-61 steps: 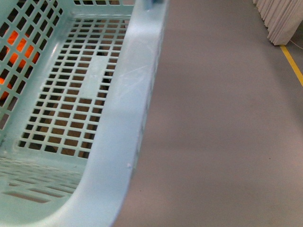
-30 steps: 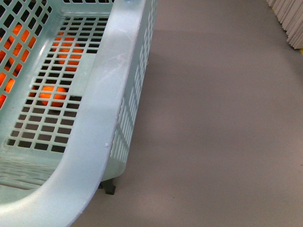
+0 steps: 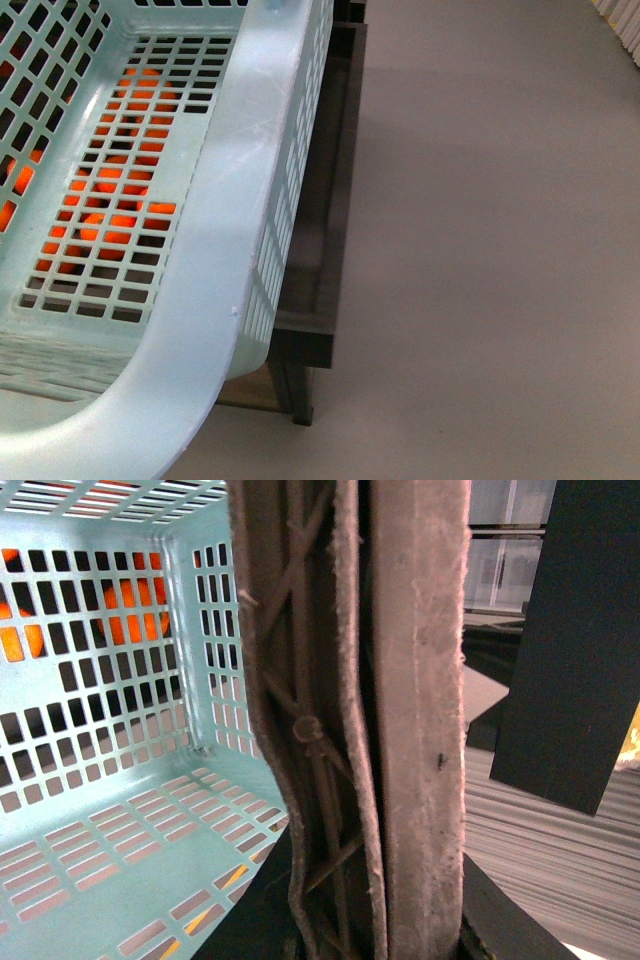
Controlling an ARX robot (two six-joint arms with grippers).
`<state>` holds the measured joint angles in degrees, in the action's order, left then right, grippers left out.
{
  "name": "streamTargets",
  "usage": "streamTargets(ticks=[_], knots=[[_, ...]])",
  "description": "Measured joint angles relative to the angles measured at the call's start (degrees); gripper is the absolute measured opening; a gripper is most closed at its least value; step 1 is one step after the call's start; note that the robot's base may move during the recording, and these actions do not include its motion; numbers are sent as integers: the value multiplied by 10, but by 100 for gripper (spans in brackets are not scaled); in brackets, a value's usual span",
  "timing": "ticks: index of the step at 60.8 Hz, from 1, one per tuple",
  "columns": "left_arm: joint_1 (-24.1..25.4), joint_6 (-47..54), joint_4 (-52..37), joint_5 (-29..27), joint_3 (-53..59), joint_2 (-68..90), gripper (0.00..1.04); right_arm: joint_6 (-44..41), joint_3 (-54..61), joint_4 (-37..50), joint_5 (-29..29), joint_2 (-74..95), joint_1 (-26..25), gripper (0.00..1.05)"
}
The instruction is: Pick lemon and mango into basket
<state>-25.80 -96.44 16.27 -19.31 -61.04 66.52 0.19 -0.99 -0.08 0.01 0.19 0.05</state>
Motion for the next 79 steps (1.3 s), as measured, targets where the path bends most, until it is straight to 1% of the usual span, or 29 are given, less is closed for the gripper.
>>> streamTargets(ticks=[79], knots=[[0,0,0,-1,0,0,19,0,0,0,0,0,0,96]])
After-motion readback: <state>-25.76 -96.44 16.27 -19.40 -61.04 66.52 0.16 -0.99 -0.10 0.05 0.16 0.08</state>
